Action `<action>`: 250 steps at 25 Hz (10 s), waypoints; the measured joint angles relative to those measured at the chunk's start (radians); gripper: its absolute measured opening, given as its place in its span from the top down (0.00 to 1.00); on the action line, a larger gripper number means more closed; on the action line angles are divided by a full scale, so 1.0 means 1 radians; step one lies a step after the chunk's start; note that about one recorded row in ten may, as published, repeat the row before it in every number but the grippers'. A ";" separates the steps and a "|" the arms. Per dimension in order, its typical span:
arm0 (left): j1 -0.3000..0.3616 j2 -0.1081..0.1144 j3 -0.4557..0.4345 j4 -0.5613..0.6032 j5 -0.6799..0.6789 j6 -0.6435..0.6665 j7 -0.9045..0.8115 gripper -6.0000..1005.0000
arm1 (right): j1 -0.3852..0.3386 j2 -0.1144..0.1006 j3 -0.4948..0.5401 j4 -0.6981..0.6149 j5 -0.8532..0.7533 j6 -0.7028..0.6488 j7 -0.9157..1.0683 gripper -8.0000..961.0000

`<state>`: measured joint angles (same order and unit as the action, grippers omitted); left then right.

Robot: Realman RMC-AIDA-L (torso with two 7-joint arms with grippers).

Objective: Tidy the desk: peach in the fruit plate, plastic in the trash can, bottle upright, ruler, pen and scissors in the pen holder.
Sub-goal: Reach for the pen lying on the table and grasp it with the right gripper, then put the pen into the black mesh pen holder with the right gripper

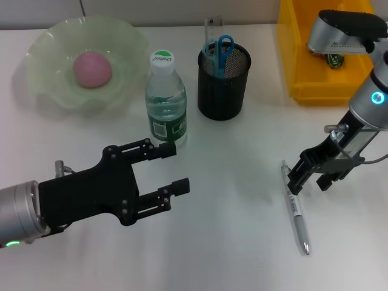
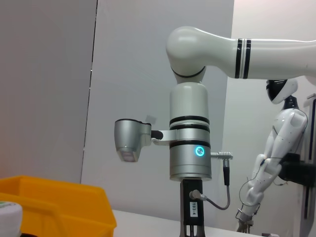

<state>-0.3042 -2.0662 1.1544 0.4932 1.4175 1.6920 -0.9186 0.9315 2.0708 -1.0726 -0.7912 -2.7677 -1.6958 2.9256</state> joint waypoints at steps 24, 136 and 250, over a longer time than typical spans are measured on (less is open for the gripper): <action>0.001 0.000 -0.010 -0.001 0.000 -0.011 0.000 0.38 | 0.051 0.010 -0.007 0.100 -0.019 0.127 0.006 0.37; 0.004 0.000 -0.012 -0.001 0.000 -0.033 0.011 0.38 | 0.095 0.017 -0.074 0.185 -0.001 0.202 -0.009 0.56; -0.017 -0.008 -0.061 -0.040 -0.023 -0.030 0.000 0.38 | -0.377 0.015 0.118 0.149 1.395 0.396 -1.584 0.81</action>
<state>-0.3211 -2.0739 1.0937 0.4532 1.3941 1.6618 -0.9186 0.5549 2.0853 -0.9549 -0.6426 -1.3728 -1.2999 1.3416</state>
